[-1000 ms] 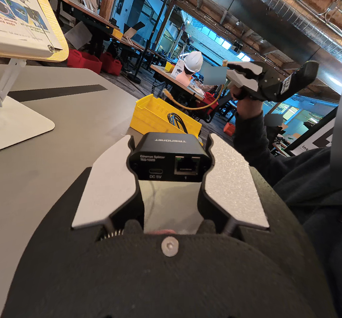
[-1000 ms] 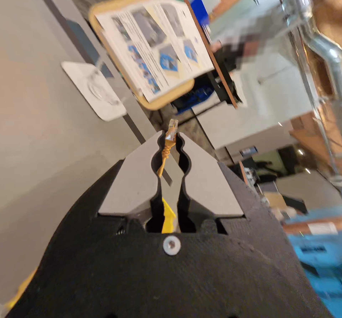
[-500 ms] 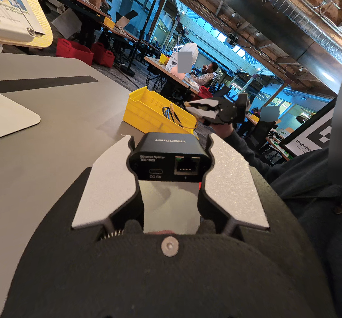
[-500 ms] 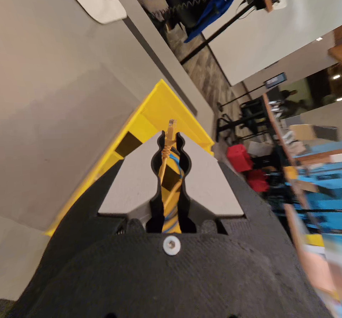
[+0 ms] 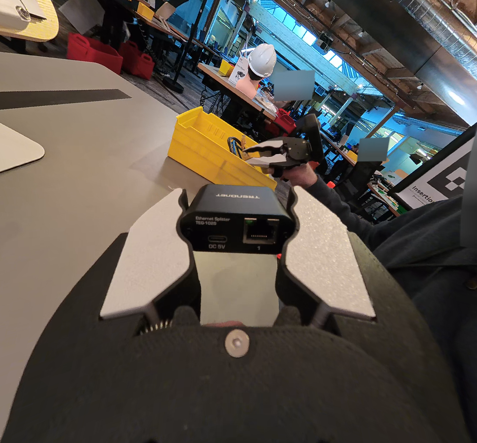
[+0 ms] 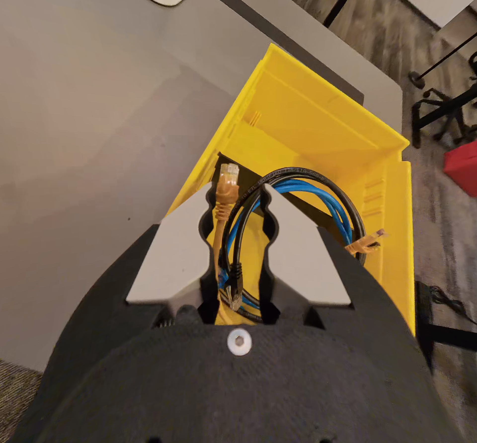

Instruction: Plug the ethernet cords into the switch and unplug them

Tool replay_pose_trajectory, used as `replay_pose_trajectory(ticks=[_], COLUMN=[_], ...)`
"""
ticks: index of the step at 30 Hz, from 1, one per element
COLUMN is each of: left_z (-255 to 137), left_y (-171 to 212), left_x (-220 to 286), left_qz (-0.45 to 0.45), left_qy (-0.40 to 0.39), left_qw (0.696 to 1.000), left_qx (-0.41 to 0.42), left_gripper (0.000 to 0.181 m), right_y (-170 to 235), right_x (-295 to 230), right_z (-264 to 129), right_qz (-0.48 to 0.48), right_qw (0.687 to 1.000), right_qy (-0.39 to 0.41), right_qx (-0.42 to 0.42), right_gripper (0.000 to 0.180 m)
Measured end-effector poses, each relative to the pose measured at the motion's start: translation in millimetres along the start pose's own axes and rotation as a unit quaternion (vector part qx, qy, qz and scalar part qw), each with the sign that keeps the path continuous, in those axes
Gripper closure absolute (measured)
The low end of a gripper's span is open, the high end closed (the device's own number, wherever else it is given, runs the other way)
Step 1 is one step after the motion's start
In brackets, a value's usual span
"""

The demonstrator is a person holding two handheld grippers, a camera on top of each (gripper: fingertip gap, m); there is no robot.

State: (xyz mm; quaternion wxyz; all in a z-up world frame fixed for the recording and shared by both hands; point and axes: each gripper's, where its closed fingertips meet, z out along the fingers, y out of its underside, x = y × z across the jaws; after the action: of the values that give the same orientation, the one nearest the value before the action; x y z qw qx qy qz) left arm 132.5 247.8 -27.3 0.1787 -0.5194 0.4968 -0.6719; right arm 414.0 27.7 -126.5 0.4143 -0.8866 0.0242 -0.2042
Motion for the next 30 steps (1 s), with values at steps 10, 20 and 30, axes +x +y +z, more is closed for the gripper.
replay_pose_trajectory(ticks=[10,20,30], left_z=[1.3,9.2,26.9], left_y=[2.6,7.8,19.0], left_x=[1.6,8.9,41.9], left_qz=[0.002,0.005,0.009], left_qy=[0.003,0.017,0.068], left_qw=[1.0,1.0,0.997], left_qx=[-0.007,-0.016,-0.024], left_gripper=[0.108,0.108,0.108], right_y=[-16.1,-99.7,-222.0], right_x=[7.2,-40.1,-255.5], right_z=[-35.8,-66.2,-45.9], right_qz=[0.025,-0.117,-0.392], right_qw=[0.998,0.985,0.864], right_qy=[-0.066,-0.052,-0.127], right_qx=[-0.005,0.112,0.288], right_gripper=[0.136,0.144,0.131])
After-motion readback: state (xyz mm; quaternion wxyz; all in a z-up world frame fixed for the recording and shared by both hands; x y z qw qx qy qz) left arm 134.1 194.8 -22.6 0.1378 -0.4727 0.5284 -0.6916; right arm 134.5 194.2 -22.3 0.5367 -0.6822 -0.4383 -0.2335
